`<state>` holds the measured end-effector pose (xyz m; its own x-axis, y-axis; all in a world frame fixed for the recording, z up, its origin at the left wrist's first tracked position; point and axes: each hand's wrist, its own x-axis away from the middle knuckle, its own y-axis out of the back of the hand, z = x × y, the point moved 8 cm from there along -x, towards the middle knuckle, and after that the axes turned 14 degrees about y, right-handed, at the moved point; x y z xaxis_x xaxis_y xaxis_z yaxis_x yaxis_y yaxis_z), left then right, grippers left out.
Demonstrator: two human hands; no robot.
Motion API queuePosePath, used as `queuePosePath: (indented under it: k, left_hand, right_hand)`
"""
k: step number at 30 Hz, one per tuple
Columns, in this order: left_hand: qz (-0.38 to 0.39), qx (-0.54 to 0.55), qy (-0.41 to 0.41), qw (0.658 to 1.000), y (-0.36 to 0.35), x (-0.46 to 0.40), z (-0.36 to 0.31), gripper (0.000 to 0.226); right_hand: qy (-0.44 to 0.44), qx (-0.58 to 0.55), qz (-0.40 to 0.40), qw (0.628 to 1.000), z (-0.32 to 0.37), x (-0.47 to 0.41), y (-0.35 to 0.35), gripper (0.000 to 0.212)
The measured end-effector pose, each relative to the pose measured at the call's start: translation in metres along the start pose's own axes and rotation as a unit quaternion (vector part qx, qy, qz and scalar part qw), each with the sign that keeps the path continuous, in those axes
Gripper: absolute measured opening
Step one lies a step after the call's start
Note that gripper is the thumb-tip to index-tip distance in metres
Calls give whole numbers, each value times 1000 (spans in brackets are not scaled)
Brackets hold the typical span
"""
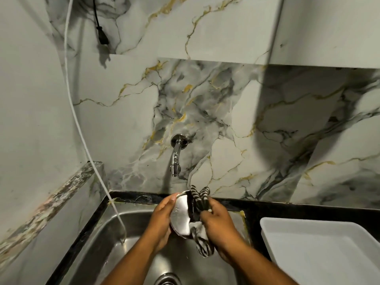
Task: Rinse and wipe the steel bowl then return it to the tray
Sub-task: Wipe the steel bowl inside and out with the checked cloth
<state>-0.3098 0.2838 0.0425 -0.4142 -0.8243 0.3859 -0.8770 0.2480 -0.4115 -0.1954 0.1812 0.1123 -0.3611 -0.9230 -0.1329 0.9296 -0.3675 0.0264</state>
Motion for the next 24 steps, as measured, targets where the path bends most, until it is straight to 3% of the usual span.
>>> queuePosePath:
  k: [2,6,9,12,15,20,24]
  left_hand:
    - [15,27,10,999,-10,1,4,32]
    - [7,36,18,999,-12,2,-1,28]
    - [33,56,10,998,-6,8,-16,29]
    - [43,2,-3,999,-5,14,-28,25]
    - [30,-51,-20,998,-3,20,-35,24]
    - [25,-163,-58,985,-3,29,-47,23]
    - [17,-237,-65,969,0,26,-44,22]
  right_hand:
    - [33,139,44,989,4,-1,-16,54]
    - [86,356,209,906,-3,0,-64,78]
    - [124,403,293,858,8,3,-74,82]
    - [108,452,381,799,11,19,-79,85]
    - [113,493,426,750,14,31,-82,80]
    - [207,549,486,648,18,48,-82,74]
    - [267,587,537,543,16,52,-74,72]
